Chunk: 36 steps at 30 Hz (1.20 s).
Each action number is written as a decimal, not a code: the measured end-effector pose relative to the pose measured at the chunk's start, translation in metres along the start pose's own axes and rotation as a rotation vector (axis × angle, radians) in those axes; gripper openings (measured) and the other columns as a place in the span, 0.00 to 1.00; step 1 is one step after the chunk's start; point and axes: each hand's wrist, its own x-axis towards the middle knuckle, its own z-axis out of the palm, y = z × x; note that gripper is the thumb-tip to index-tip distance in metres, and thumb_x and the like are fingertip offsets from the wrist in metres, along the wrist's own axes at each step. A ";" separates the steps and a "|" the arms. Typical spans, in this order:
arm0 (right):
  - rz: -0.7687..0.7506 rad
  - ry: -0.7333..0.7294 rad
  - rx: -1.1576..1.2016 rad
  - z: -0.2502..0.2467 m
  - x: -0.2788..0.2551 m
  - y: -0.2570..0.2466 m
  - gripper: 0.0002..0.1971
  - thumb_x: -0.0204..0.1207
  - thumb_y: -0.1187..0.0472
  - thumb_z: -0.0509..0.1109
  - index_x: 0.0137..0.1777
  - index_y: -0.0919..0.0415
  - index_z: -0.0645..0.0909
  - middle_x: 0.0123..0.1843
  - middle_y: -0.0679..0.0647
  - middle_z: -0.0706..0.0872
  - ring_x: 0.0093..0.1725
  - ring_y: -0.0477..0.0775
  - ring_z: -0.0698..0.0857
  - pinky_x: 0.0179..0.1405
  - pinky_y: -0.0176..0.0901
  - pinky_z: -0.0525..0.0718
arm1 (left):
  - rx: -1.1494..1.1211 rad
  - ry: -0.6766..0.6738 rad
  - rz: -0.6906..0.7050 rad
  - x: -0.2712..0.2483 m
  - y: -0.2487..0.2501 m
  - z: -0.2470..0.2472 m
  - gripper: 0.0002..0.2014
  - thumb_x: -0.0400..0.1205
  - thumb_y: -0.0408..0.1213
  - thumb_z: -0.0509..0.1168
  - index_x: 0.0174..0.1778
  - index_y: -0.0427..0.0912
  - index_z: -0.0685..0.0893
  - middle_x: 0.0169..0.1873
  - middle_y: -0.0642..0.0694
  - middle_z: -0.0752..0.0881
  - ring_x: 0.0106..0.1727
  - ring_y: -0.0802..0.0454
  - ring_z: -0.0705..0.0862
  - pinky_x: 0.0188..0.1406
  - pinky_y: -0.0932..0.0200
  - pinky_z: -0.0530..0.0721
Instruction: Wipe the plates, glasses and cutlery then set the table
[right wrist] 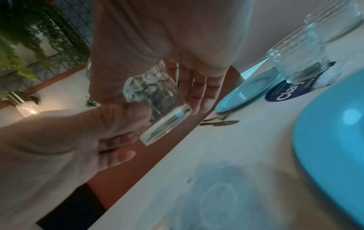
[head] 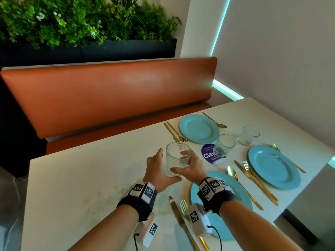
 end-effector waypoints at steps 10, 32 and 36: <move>0.177 -0.020 -0.156 -0.027 0.054 0.050 0.40 0.62 0.53 0.81 0.72 0.61 0.65 0.68 0.59 0.78 0.66 0.58 0.78 0.58 0.44 0.77 | 0.105 0.137 0.008 0.051 -0.008 0.017 0.16 0.80 0.40 0.68 0.63 0.43 0.81 0.62 0.47 0.83 0.67 0.47 0.73 0.60 0.65 0.68; 0.238 -0.088 -0.129 -0.026 0.068 0.079 0.51 0.57 0.50 0.84 0.76 0.61 0.59 0.73 0.59 0.74 0.73 0.59 0.74 0.69 0.47 0.74 | 0.015 0.144 -0.077 0.067 -0.012 0.046 0.11 0.79 0.33 0.68 0.57 0.37 0.84 0.55 0.44 0.88 0.54 0.48 0.85 0.51 0.68 0.74; 0.237 -0.132 -0.168 -0.029 0.069 0.080 0.54 0.58 0.53 0.84 0.79 0.61 0.54 0.74 0.60 0.73 0.74 0.61 0.72 0.71 0.50 0.72 | 0.008 0.135 -0.102 0.064 -0.012 0.047 0.12 0.80 0.34 0.67 0.59 0.38 0.84 0.55 0.44 0.87 0.55 0.48 0.85 0.51 0.68 0.73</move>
